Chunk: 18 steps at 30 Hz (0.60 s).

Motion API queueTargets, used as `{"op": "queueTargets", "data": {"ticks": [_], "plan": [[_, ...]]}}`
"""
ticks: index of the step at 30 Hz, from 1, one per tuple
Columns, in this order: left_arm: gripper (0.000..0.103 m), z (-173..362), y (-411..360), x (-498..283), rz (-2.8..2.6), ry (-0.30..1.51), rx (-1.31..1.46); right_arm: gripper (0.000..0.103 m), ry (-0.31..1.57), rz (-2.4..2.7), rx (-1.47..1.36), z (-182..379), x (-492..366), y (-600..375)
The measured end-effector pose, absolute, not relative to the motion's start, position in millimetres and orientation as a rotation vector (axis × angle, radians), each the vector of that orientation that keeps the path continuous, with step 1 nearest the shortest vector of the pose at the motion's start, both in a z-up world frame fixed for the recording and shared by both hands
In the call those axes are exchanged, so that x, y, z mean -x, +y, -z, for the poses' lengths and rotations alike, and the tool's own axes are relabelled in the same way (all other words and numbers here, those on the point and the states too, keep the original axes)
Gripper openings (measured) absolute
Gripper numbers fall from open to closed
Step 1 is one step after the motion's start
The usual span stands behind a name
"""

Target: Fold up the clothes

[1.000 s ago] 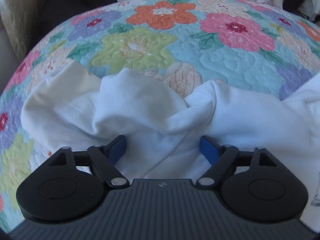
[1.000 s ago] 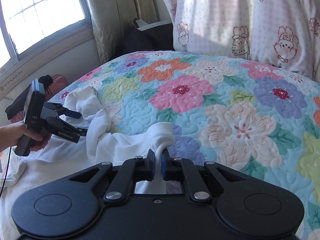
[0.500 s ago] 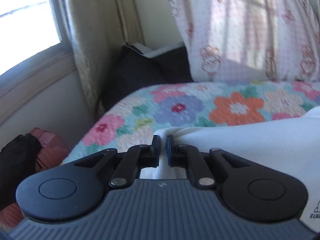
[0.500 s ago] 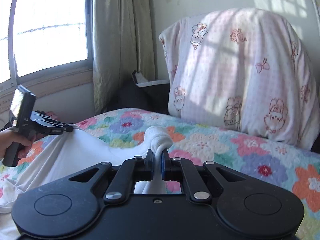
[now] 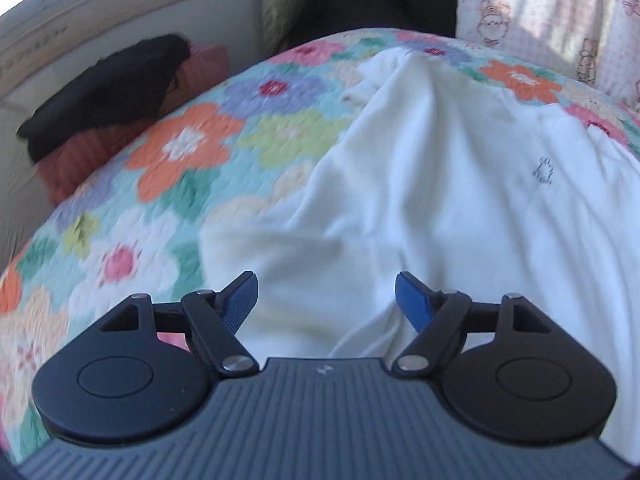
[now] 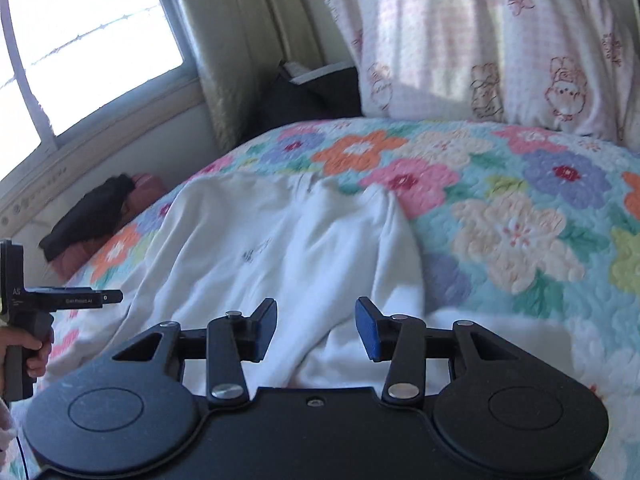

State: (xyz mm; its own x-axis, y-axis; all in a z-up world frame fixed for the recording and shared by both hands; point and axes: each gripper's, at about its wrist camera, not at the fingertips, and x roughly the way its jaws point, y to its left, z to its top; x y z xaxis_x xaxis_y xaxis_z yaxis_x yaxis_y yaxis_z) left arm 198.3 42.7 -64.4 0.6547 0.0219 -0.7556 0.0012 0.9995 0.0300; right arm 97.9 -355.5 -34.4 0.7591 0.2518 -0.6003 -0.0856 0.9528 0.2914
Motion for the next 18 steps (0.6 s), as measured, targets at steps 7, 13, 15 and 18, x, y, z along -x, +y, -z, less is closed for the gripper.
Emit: {"op": "queueTargets", "data": {"ticks": [7, 13, 15, 18], "plan": [[0.077, 72, 159, -135, -0.191, 0.914, 0.227, 0.052, 0.798, -0.310, -0.181, 58, -35, -307], [0.077, 65, 165, -130, -0.195, 0.865, 0.182, 0.055, 0.846, -0.405, -0.305, 70, -4, -281], [0.077, 60, 156, -127, -0.085, 0.832, 0.182, 0.056, 0.868, -0.452, -0.343, 78, 4, -269], [0.078, 56, 131, -133, 0.020, 0.840, 0.107, 0.056, 0.956, -0.598, -0.324, 97, 15, -240]]}}
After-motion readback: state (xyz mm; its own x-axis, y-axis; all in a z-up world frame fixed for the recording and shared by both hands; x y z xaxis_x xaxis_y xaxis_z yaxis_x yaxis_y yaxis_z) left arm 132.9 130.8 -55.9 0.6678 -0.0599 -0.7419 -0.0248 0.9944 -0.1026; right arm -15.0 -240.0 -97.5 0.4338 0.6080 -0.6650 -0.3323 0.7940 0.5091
